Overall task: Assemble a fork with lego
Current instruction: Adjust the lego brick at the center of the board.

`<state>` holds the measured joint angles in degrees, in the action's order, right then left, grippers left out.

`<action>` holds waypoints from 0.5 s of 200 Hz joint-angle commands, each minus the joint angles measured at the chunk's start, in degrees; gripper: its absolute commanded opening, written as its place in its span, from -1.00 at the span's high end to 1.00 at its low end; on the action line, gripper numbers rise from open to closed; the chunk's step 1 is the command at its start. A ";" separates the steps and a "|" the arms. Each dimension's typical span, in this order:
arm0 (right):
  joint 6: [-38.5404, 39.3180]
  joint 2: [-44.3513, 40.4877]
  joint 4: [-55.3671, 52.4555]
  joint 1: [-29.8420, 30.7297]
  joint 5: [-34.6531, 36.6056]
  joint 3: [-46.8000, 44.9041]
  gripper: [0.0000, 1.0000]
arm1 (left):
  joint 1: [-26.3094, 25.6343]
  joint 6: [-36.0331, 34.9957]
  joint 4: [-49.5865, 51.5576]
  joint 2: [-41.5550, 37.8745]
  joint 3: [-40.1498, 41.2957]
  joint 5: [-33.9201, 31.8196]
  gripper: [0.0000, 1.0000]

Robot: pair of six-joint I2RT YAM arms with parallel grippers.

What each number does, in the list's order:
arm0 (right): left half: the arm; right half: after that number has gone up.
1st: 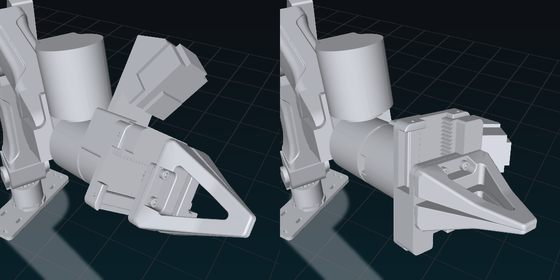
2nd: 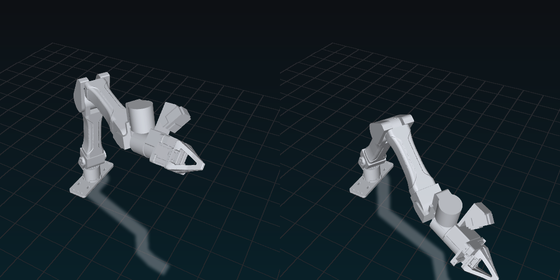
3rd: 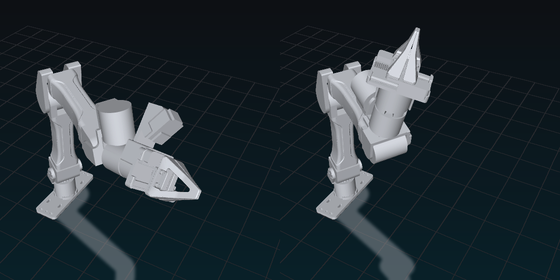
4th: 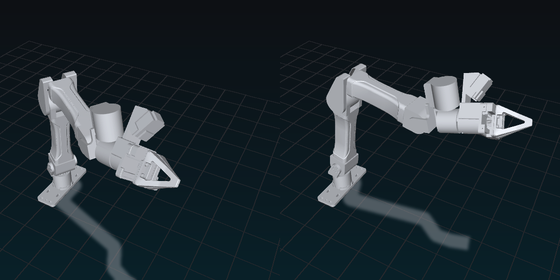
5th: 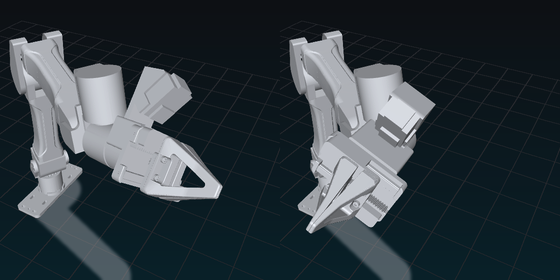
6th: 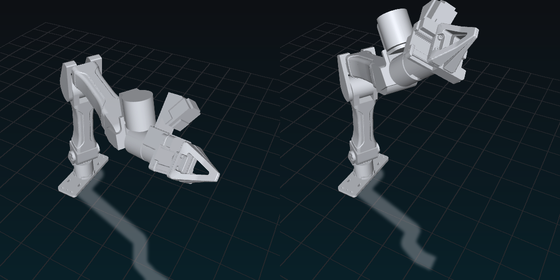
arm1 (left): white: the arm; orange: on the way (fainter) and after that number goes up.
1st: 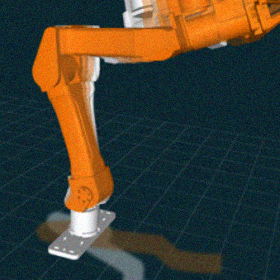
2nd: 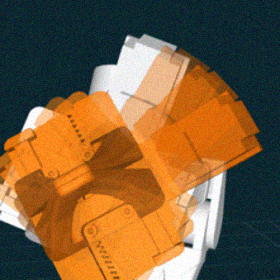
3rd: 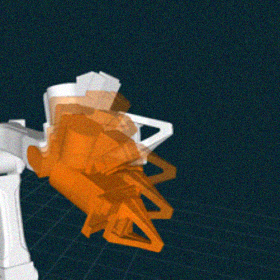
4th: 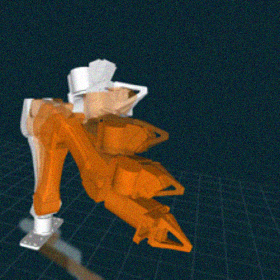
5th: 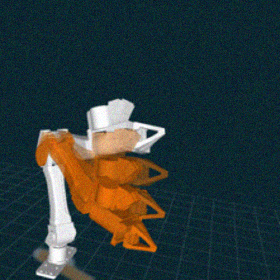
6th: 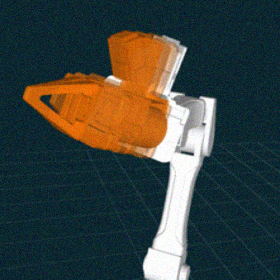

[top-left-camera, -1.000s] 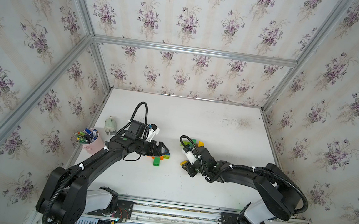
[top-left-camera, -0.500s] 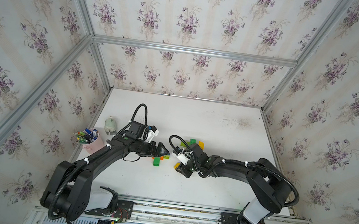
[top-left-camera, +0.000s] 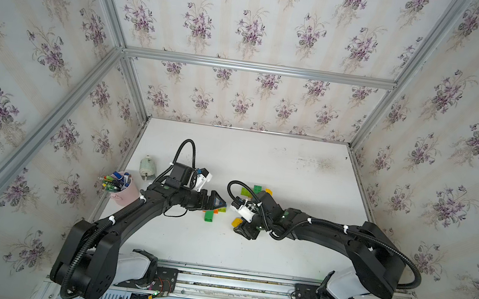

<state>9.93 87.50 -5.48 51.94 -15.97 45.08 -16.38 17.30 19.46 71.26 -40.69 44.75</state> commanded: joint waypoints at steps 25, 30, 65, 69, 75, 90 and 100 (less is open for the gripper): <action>-6.89 -7.22 -2.87 -2.25 -1.88 -2.98 -0.21 | -7.71 -13.27 1.23 -2.86 -4.09 -7.28 -1.00; -8.10 -8.19 -2.81 -2.56 -1.86 -3.46 -0.21 | -8.07 -14.74 1.44 -2.93 -4.66 -7.25 -1.00; -15.90 -15.59 -4.04 -7.18 -3.35 -6.65 -0.21 | -9.19 -26.76 5.86 -1.98 -8.68 -5.72 -0.99; -16.77 -16.68 -4.15 -7.99 -3.66 -7.12 -0.22 | -9.24 -28.40 6.96 -1.57 -9.26 -5.41 -0.99; -18.35 -18.33 -4.20 -9.34 -4.20 -8.01 -0.22 | -9.19 -30.84 8.56 -0.81 -10.34 -5.04 -0.99; -21.61 -22.53 -4.58 -13.14 -6.81 -10.14 -0.25 | -9.41 -37.48 13.93 2.15 -14.15 -4.75 -0.98; -22.84 -25.19 -5.23 -15.33 -7.79 -11.24 -0.28 | -9.62 -41.38 16.88 4.30 -16.50 -4.57 -0.97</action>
<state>-6.20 66.87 -9.43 40.34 -20.05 35.64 -25.76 -10.02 27.88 72.29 -53.21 39.18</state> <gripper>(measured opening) 0.630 0.991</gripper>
